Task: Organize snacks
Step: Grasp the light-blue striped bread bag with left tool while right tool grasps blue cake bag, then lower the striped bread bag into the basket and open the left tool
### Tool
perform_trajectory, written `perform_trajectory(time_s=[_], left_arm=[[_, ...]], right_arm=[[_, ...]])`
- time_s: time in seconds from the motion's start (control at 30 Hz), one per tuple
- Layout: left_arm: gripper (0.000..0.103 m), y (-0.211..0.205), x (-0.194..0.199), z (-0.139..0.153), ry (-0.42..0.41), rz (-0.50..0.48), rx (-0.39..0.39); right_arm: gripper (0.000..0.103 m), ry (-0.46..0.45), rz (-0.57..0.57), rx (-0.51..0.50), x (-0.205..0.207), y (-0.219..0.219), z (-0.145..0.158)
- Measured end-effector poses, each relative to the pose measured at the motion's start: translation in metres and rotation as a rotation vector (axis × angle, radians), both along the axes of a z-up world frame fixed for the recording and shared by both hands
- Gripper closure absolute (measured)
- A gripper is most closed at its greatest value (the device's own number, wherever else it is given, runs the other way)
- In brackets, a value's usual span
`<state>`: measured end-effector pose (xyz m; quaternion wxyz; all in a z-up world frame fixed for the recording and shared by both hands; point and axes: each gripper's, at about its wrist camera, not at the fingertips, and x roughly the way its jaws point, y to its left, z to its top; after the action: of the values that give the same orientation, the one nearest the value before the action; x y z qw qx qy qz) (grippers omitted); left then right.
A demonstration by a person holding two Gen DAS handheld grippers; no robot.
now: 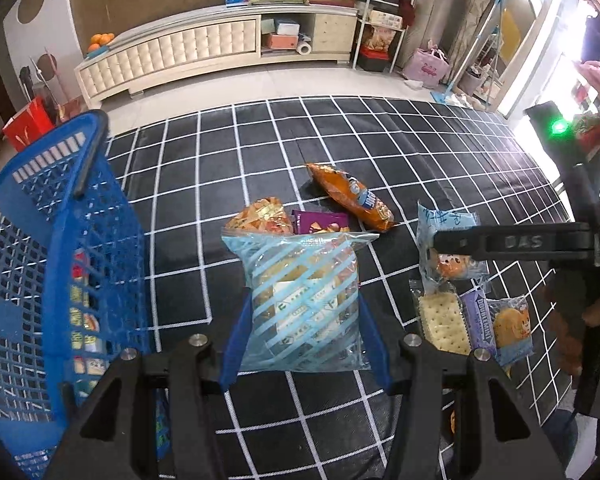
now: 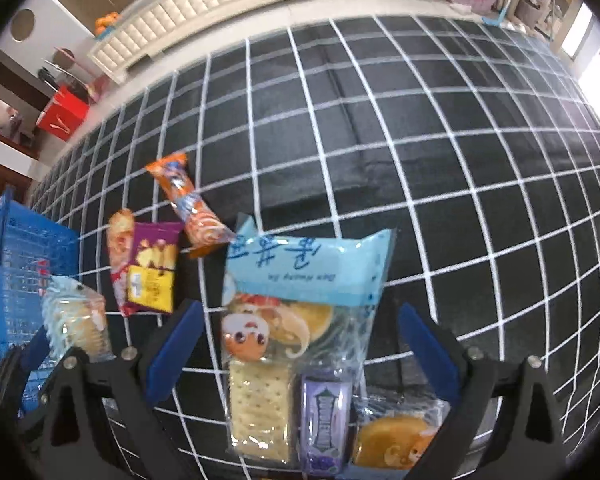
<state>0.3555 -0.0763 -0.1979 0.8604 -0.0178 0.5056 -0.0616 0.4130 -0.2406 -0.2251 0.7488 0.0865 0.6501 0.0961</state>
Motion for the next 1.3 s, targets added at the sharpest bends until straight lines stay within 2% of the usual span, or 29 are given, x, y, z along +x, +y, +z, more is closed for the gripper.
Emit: perform_trajectory(time_s=[0.13,0.17,0.2,0.23,0.3,0.4,0.5,0.67,0.77,0.93,1.2,1.3], left_arm=[[0.054,-0.001,0.004,-0.006,0.008,-0.008,0.001],[0.054,-0.001,0.005,-0.006,0.009,-0.008,0.002],[0.054,-0.001,0.005,-0.007,0.01,-0.006,0.003],[0.054,0.0,0.005,-0.008,0.011,-0.005,0.003],[0.054,0.002,0.004,-0.008,0.013,-0.004,-0.003],[0.054,0.004,-0.002,-0.002,0.009,-0.014,-0.038],[0.054,0.002,-0.01,0.007,-0.009,-0.018,-0.018],[0.054,0.003,-0.028,0.027,-0.039,-0.019,-0.016],[0.054,0.004,-0.043,0.043,-0.064,-0.023,-0.009],[0.054,0.013,-0.074,0.079,-0.122,-0.015,-0.012],[0.054,0.039,-0.123,0.127,-0.223,-0.012,-0.013],[0.054,0.052,-0.138,0.141,-0.253,-0.014,0.022]], right_arm=[[0.004,-0.004,0.027,-0.041,0.002,0.009,-0.009],[0.009,0.001,0.027,-0.049,0.003,0.011,-0.011],[0.019,0.0,0.021,-0.061,0.003,0.011,-0.014],[0.018,-0.01,0.02,-0.059,0.003,0.011,-0.013],[0.027,-0.053,0.034,-0.067,0.001,0.013,-0.009],[0.032,-0.103,0.062,-0.096,-0.006,0.02,-0.002],[0.033,-0.109,0.05,-0.062,-0.016,0.021,0.007],[0.033,-0.165,0.083,-0.052,-0.046,0.029,0.044],[0.033,-0.18,0.087,-0.032,-0.062,0.028,0.059],[0.033,-0.231,0.11,0.015,-0.093,0.027,0.101],[0.032,-0.332,0.189,0.081,-0.127,0.073,0.156],[0.033,-0.375,0.225,0.085,-0.141,0.092,0.168]])
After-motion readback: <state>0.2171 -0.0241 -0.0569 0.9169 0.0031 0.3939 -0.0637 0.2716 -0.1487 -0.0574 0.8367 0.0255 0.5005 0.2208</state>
